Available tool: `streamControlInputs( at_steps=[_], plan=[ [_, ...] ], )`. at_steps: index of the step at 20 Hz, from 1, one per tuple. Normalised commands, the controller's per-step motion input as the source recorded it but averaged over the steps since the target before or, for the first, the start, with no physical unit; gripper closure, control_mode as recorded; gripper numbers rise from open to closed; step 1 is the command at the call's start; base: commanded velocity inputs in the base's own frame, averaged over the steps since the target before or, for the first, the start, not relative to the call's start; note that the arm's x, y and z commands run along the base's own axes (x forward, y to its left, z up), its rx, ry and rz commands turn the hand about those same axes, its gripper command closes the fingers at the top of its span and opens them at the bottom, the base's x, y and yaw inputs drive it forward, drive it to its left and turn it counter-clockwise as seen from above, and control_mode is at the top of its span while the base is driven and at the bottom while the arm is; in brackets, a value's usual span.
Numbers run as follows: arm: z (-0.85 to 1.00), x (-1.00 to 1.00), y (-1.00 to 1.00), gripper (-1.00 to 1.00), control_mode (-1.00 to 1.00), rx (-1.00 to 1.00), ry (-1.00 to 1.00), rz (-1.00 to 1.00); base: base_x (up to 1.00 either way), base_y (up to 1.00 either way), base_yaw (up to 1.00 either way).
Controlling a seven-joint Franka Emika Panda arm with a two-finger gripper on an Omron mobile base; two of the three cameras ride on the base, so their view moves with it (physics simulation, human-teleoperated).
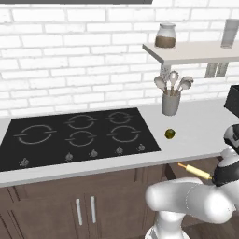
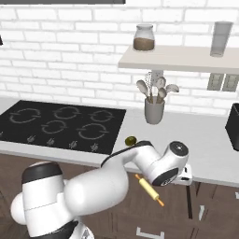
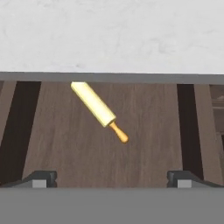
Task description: Pick the rolling pin from the drawer and place it on the counter.
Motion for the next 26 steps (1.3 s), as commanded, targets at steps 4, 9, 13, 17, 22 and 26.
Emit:
streamControlInputs(
  at_steps=[4,9,13,17,22,26],
  plan=[
    [-0.45,0.04,0.00,-1.00,-1.00,0.00,0.00,0.00,0.00,0.00,0.00],
    [-0.35,0.09,0.02,-1.00,-1.00,0.00,0.00,0.00,0.00,0.00,0.00],
    [-0.32,0.00,0.07,-1.00,-1.00,0.00,0.00,0.00,0.00,0.00,0.00],
    [-0.28,0.00,0.09,-1.00,-1.00,0.00,0.00,0.00,0.00,0.00,0.00],
    [-0.31,0.00,0.18,-1.00,-1.00,0.00,0.00,0.00,0.00,0.00,0.00],
    [-0.31,0.00,0.26,-1.00,-1.00,0.00,0.00,0.00,0.00,0.00,0.00]
  ],
)
